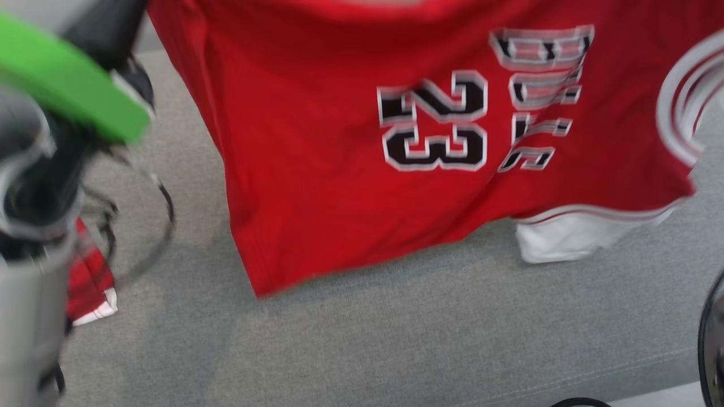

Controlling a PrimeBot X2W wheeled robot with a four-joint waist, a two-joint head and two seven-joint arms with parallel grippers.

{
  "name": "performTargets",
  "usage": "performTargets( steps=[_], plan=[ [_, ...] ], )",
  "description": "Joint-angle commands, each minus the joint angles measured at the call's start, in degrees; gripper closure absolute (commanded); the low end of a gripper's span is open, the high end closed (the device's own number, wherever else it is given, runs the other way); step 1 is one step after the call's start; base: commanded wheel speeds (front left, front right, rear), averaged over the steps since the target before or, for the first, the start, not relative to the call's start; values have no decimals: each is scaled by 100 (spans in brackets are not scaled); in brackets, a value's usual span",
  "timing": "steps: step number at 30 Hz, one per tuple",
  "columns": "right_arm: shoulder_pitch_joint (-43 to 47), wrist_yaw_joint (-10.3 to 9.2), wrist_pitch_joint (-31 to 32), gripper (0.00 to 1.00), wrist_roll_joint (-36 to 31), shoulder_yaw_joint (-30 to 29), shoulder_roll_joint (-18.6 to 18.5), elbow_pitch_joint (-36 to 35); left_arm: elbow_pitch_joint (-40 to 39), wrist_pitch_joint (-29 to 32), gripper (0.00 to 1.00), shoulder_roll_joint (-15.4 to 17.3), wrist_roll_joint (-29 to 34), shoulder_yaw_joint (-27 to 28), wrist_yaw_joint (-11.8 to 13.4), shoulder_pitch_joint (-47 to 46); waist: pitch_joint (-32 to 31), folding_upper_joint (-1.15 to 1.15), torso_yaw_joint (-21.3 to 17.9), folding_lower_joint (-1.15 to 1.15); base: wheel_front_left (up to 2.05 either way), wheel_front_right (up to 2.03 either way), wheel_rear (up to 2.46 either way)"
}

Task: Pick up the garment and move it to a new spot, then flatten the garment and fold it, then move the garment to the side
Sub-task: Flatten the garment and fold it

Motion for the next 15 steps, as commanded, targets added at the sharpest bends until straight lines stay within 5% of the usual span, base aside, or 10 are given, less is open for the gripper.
performTargets(
  steps=[1,7,15],
  plan=[
    [-591,2,14,100,-297,11,124,364,373,32,100,78,244,-98,-83,-657,850,0,-51,0,0,0,0],
    [-2733,2,-867,100,-1635,236,592,2178,2439,-760,100,-219,922,-319,-491,-2818,1666,0,-46,0,0,0,0],
    [-4206,2,-2674,100,-2348,463,925,4245,4765,-3277,100,-392,1895,-614,-1435,-4382,1868,0,-96,0,0,0,0]
  ],
)
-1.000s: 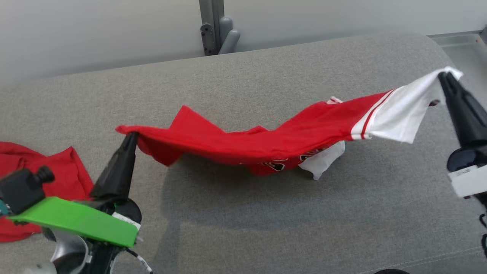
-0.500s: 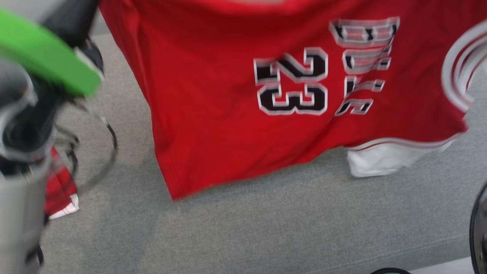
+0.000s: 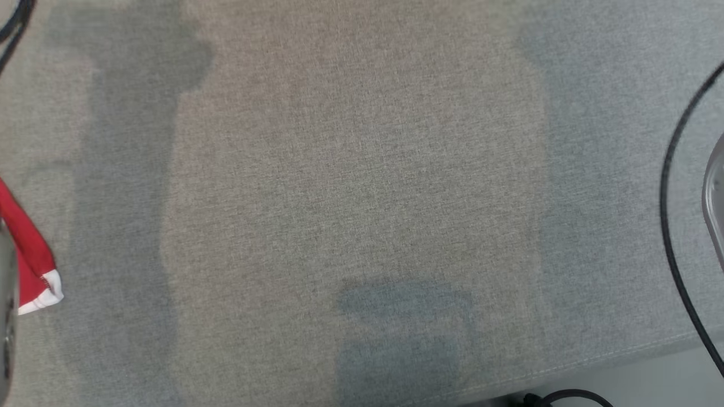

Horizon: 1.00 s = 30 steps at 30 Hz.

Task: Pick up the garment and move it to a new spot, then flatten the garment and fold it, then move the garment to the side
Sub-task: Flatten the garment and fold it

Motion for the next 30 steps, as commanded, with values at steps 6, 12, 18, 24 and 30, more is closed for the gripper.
performTargets(
  steps=[6,12,18,24,30],
  plan=[
    [231,1,-1209,100,532,863,27,653,1354,-1467,100,255,338,-197,-404,-98,200,0,-257,-3,0,0,0],
    [1446,2,-1609,100,1673,1719,-258,117,1729,-1728,100,311,-75,-144,-508,711,80,0,-306,-3,0,0,0],
    [4079,2,-1727,100,2697,2555,-1261,-1321,590,-1764,100,649,-740,-704,-503,2824,-420,0,-322,-3,0,0,0],
    [6379,2,-1653,100,3189,2377,-2002,-2267,-767,-1767,100,1019,-839,-635,-499,4931,-874,0,-245,-3,0,0,0],
    [7996,2,-1506,100,3092,1966,-2213,-2709,-1757,-1762,100,945,-490,-559,-37,6558,-1196,0,-156,-3,0,0,0]
  ],
)
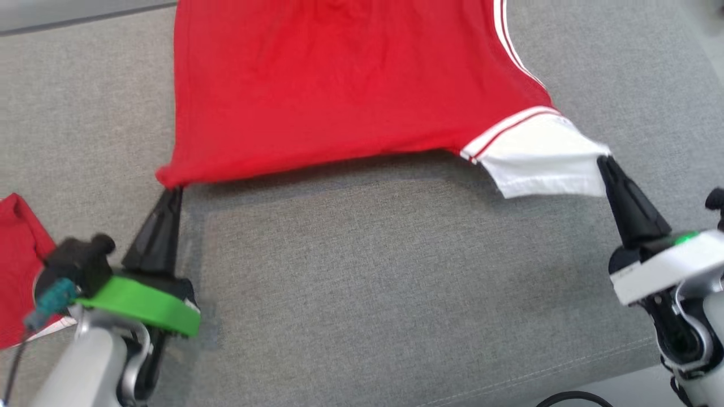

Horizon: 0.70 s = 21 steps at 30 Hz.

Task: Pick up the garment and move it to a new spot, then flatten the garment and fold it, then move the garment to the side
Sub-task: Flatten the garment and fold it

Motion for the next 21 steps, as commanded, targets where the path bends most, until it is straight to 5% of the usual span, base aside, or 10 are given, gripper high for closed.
performTargets(
  steps=[1,11,21],
  plan=[
    [233,2,15,100,-129,-49,-22,-47,-133,-18,100,-6,159,-40,114,306,-218,0,82,1,0,0,0],
    [1997,1,202,100,-630,-630,119,-191,-1022,-19,100,-588,578,-70,1057,2444,-302,0,178,1,0,0,0],
    [2256,0,815,100,-576,-1219,100,-1019,-1660,575,100,-636,339,-216,1232,2688,-380,0,260,1,0,0,0]
  ],
)
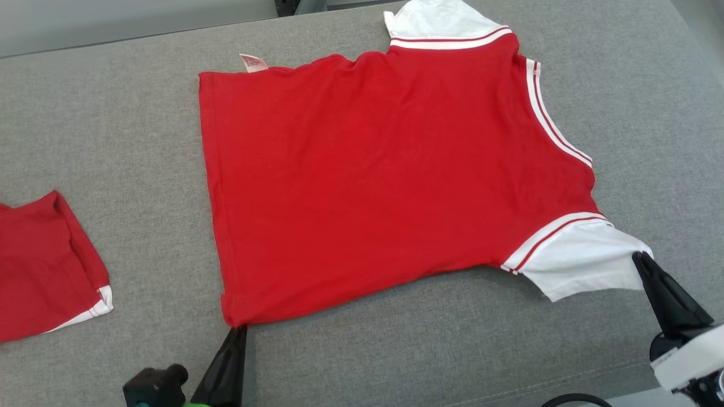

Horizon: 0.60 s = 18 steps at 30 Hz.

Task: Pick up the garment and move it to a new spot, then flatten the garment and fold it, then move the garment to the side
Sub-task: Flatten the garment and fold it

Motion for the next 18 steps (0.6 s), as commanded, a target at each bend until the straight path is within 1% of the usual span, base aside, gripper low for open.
performTargets(
  steps=[1,3,5,7,9,11,15,18],
  plan=[
    [-176,-1,154,100,14,-63,-28,-59,-131,196,100,58,-57,-24,18,-93,-19,0,-17,1,0,0,0],
    [-439,1,473,100,-147,-42,-57,-56,-372,628,100,30,-358,1,35,-201,-9,0,-50,1,0,0,0],
    [-745,1,801,100,-122,-2,55,29,-598,1113,100,222,-367,-6,102,-410,-1,0,-39,1,0,0,0],
    [-1094,1,1093,100,-227,25,58,117,-774,1602,100,331,-408,-40,169,-641,12,0,-4,1,0,0,0],
    [-1436,1,1369,100,-240,79,126,230,-924,1994,100,486,-365,-23,255,-926,21,0,2,1,0,0,0],
    [-1784,1,1598,100,-386,72,119,364,-1072,2341,100,603,-382,19,314,-1189,30,0,-1,1,0,0,0],
    [-2408,1,2122,100,-452,189,176,619,-1162,2976,100,753,-521,79,393,-1660,38,0,7,1,0,0,0],
    [-2834,1,2331,100,-543,287,201,896,-988,3306,100,846,-485,79,389,-2062,81,0,18,1,0,0,0]
  ],
)
